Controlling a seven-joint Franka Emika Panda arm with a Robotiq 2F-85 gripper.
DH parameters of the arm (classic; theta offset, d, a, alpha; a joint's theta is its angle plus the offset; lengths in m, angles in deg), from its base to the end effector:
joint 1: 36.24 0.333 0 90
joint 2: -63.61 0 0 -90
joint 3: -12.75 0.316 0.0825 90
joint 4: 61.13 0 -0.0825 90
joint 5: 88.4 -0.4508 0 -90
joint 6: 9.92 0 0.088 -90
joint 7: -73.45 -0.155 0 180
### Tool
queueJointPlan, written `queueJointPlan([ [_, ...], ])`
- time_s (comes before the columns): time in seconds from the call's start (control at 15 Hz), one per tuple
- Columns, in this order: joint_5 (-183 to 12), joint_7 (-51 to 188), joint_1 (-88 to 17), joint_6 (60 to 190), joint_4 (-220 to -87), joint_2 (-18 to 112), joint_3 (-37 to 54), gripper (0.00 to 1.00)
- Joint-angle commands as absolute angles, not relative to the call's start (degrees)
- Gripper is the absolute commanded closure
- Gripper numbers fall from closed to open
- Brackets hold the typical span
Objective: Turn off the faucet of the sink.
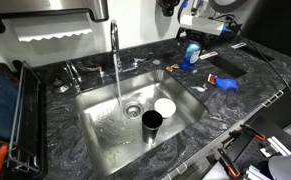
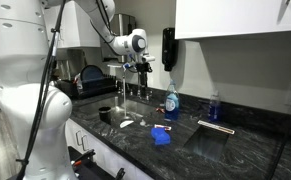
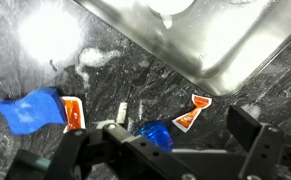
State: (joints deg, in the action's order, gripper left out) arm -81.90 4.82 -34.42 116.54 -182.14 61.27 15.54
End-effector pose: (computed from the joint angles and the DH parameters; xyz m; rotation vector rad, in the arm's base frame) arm 0.6125 0.0412 0.3169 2.6782 -1.5557 0.1518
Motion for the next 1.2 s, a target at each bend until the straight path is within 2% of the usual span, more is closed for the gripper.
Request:
queueJointPlan([
  [0.0, -80.43, -11.01, -31.77, 118.37, -179.24, 56.54, 16.04, 0.0],
  [0.33, -74.4, -32.52, -27.92, 126.5, -176.09, 51.94, 14.92, 0.0],
  [0.4, -72.0, -36.26, -27.33, 128.15, -175.25, 50.8, 14.47, 0.25],
  [0.47, -69.55, -39.31, -26.84, 129.64, -174.25, 49.63, 14.0, 0.26],
  [0.67, -65.96, -44.61, -25.72, 130.6, -170.91, 46.23, 12.94, 0.49],
  [1.13, -72.67, -42.84, -26.26, 132.67, -166.55, 40.83, 13.13, 0.97],
])
